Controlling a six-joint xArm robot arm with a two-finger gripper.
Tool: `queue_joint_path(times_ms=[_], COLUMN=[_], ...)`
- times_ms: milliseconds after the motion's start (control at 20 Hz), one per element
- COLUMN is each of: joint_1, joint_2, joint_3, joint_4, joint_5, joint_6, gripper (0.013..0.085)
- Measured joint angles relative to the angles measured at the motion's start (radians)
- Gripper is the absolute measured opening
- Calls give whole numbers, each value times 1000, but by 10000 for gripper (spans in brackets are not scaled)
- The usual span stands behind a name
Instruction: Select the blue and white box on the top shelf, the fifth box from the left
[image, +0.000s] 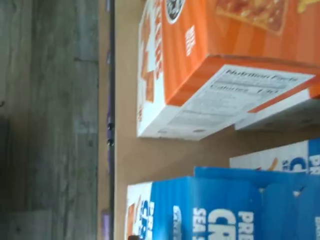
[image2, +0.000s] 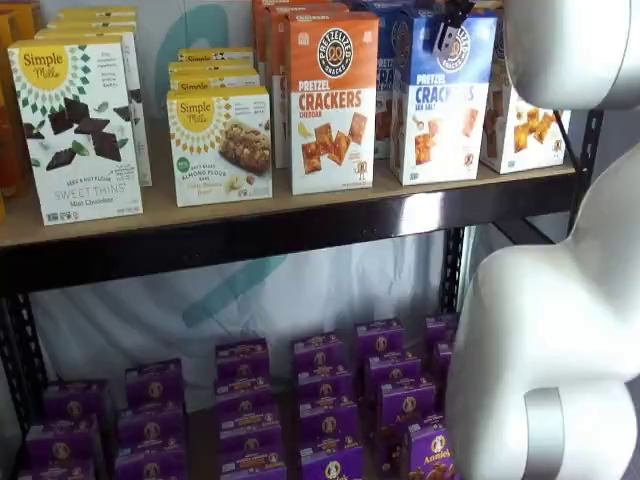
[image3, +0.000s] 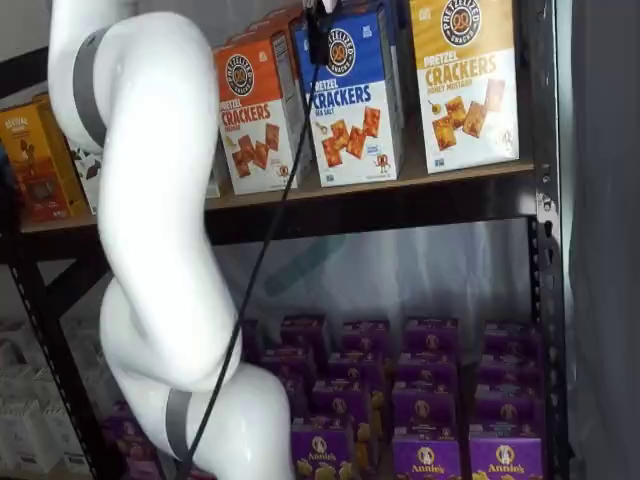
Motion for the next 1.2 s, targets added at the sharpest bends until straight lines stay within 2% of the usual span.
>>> queue_joint_path(times_ms=[300, 600, 700, 750, 800, 950, 1000, 1200], joint_1=[3, 3, 3, 2, 2, 1, 0, 2], joint_2=[0, -4, -4, -5, -6, -8, -9, -14], joint_3=[6, 20, 23, 24, 26, 29, 30, 37], joint_4=[-27, -22, -18, -15, -12, -8, -7, -10], joint_5=[15, 13, 14, 14, 12, 11, 10, 4], joint_6=[-7, -7, -6, -5, -5, -5, -5, -5], gripper=[850, 850, 770, 770, 730, 690, 650, 650])
